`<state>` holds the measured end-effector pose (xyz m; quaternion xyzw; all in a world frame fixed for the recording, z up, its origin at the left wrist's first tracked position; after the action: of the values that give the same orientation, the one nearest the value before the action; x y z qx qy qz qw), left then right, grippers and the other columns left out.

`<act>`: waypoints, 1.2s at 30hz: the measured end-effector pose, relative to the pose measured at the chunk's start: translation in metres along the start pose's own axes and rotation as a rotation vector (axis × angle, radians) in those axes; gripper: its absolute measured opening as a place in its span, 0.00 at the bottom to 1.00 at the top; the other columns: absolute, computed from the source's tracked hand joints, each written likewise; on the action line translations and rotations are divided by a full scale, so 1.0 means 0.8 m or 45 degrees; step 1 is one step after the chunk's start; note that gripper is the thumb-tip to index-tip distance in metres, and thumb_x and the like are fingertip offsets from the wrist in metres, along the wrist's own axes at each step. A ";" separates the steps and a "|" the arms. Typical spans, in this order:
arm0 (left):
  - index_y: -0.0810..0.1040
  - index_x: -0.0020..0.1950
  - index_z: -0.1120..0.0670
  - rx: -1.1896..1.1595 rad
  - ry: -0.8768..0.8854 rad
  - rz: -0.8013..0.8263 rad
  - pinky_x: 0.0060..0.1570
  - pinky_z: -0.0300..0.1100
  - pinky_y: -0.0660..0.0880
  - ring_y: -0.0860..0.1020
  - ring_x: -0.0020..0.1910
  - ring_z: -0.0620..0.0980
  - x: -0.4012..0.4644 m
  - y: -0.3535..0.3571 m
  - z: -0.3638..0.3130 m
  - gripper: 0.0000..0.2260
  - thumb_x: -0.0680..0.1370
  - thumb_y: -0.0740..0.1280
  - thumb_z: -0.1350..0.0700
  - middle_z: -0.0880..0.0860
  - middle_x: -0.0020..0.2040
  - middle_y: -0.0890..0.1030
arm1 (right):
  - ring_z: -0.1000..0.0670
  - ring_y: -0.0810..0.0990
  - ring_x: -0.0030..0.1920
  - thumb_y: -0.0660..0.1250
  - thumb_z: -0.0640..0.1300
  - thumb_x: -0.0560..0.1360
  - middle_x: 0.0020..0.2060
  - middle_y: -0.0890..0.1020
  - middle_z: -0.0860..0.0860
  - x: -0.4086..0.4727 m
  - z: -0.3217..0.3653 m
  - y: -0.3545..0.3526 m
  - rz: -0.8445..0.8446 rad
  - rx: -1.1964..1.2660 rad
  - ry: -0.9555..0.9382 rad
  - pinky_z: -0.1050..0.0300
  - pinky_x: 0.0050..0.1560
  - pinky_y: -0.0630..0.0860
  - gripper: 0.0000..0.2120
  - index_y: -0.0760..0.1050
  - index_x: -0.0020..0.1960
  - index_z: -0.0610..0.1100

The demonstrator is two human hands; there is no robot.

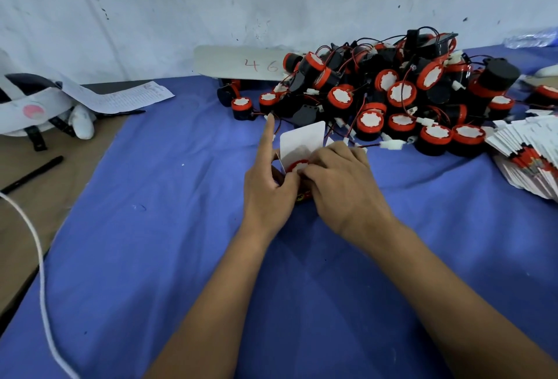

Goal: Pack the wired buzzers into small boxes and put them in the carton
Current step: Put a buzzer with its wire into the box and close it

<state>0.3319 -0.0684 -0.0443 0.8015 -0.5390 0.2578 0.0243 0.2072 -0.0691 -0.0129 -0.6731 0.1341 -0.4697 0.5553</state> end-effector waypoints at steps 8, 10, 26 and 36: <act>0.76 0.57 0.54 0.196 -0.209 -0.043 0.48 0.57 0.78 0.79 0.44 0.49 -0.001 0.004 0.022 0.09 0.79 0.67 0.52 0.52 0.47 0.83 | 0.44 0.82 0.59 0.62 0.32 0.77 0.55 0.86 0.49 -0.003 -0.008 -0.008 -0.026 0.305 -0.092 0.50 0.71 0.63 0.16 0.84 0.57 0.43; 0.77 0.56 0.55 0.197 -0.231 -0.061 0.47 0.53 0.79 0.78 0.45 0.49 0.001 0.003 0.025 0.08 0.79 0.69 0.54 0.54 0.48 0.83 | 0.43 0.78 0.64 0.65 0.35 0.78 0.58 0.85 0.49 -0.006 -0.019 -0.034 -0.272 0.331 -0.045 0.44 0.67 0.70 0.12 0.84 0.58 0.42; 0.77 0.57 0.52 0.301 -0.244 -0.132 0.40 0.37 0.76 0.79 0.47 0.42 0.007 -0.015 0.032 0.07 0.80 0.68 0.56 0.43 0.48 0.81 | 0.60 0.76 0.39 0.72 0.43 0.79 0.40 0.79 0.54 -0.026 -0.074 -0.074 -0.692 0.598 0.323 0.70 0.40 0.71 0.05 0.79 0.47 0.42; 0.78 0.56 0.53 0.285 -0.212 -0.110 0.39 0.39 0.79 0.79 0.47 0.41 0.009 -0.013 0.031 0.07 0.79 0.70 0.56 0.45 0.46 0.82 | 0.51 0.84 0.46 0.68 0.35 0.81 0.50 0.86 0.47 -0.010 -0.037 -0.050 -0.447 0.645 0.095 0.51 0.47 0.83 0.08 0.84 0.56 0.38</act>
<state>0.3529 -0.0782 -0.0601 0.8402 -0.4720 0.2478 -0.0991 0.1665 -0.0676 0.0161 -0.5084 -0.0855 -0.6013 0.6104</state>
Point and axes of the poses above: each hand's wrist, its own x-axis towards the middle knuckle, its own y-axis out of the palm, z = x × y, the point moved 10 cm from there along x, towards the middle knuckle
